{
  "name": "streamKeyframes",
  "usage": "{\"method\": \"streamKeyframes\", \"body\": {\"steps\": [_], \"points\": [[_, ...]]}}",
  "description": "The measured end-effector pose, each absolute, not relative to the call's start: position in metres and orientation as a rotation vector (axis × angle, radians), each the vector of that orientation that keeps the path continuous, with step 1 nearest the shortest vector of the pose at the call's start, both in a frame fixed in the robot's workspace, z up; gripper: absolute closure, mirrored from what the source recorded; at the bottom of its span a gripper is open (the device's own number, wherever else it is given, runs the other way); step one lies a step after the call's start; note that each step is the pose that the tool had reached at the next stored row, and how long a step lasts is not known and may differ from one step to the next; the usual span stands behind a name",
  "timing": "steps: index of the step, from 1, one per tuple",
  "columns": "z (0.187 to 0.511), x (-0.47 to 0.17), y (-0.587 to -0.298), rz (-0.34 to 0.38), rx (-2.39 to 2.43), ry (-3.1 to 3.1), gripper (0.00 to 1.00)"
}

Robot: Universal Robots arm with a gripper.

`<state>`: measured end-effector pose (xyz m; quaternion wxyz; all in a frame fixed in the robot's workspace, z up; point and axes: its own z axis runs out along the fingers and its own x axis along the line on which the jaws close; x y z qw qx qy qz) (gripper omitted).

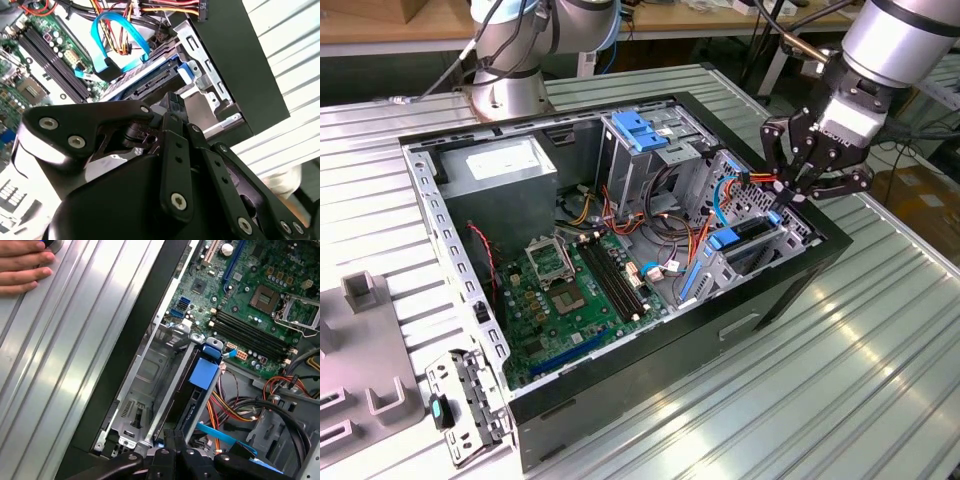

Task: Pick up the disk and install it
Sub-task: 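Insert the first disk wire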

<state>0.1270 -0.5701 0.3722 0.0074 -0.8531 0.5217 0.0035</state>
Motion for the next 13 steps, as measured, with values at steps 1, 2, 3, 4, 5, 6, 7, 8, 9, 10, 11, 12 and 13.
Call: {"method": "streamKeyframes", "body": {"steps": [1, 2, 3, 4, 5, 6, 7, 8, 9, 10, 11, 12, 13], "points": [[0.3722, 0.1273, -0.5701, 0.011, -2.680, 1.611, 0.89], [0.3723, 0.1277, -0.5701, 0.012, -2.691, 1.592, 0.89], [0.3723, 0.1280, -0.5701, 0.012, -2.702, 1.573, 0.89], [0.3723, 0.1281, -0.5701, 0.012, -2.714, 1.553, 0.89], [0.3723, 0.1281, -0.5701, 0.013, -2.727, 1.530, 0.89], [0.3723, 0.1281, -0.5701, 0.013, -2.740, 1.506, 0.89], [0.3723, 0.1281, -0.5701, 0.013, -2.751, 1.487, 0.89], [0.3723, 0.1282, -0.5701, 0.013, -2.761, 1.467, 0.89], [0.3723, 0.1287, -0.5701, 0.014, -2.779, 1.433, 0.89], [0.3738, 0.1291, -0.5702, 0.017, -2.793, 1.405, 0.89], [0.3762, 0.1290, -0.5701, 0.018, -2.796, 1.399, 0.89], [0.3785, 0.1290, -0.5701, 0.018, -2.797, 1.397, 0.89], [0.3814, 0.1291, -0.5701, 0.018, -2.798, 1.396, 0.89]]}}
